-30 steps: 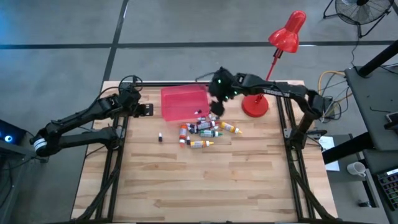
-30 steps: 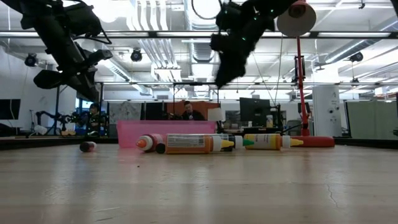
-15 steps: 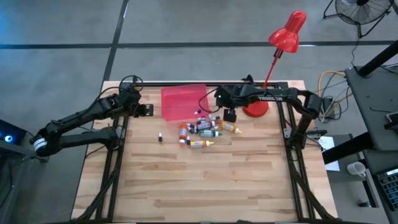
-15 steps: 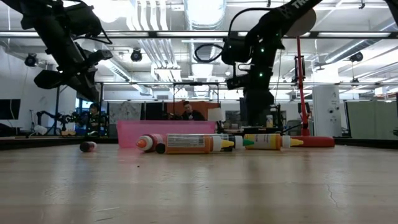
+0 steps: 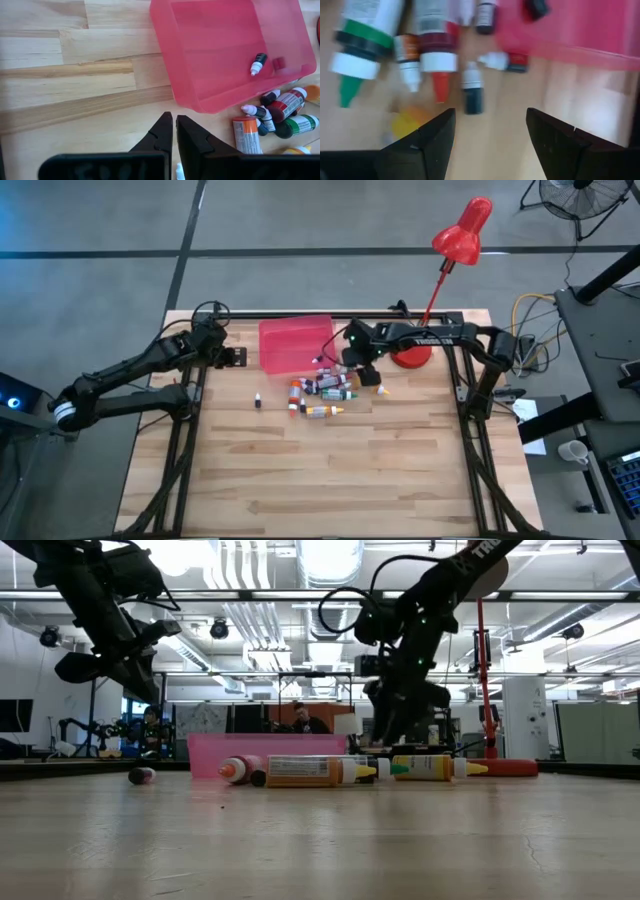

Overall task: Pick & Place food coloring
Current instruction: Put the small black food coloring bottle into the red bin

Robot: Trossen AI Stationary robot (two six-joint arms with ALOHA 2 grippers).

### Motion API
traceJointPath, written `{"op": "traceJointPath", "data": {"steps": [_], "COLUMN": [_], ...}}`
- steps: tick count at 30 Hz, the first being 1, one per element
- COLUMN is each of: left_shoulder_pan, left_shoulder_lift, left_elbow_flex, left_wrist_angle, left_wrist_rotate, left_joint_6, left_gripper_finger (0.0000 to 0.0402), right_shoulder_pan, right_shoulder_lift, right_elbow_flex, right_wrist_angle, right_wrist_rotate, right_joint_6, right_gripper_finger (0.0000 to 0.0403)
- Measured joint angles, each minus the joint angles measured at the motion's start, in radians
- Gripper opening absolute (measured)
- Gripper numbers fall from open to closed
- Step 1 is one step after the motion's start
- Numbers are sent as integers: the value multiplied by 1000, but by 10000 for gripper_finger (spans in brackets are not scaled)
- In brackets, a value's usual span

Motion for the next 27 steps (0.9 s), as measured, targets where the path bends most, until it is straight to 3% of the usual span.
{"op": "traceJointPath", "data": {"steps": [7,17,27], "left_shoulder_pan": [1,1,0], "left_shoulder_lift": [0,1,2], "left_elbow_flex": [0,0,0], "left_wrist_angle": [0,0,0], "left_wrist_rotate": [-5,-27,-27], "left_joint_6": [8,26,26], "left_gripper_finger": [0,0,0], "right_shoulder_pan": [1,-8,-9], "right_shoulder_lift": [4,85,87], "right_elbow_flex": [-68,-90,-84], "right_wrist_angle": [136,165,173], "right_wrist_rotate": [-13,-5,-10], "right_joint_6": [60,193,200], "right_gripper_finger": [235,235,216]}}
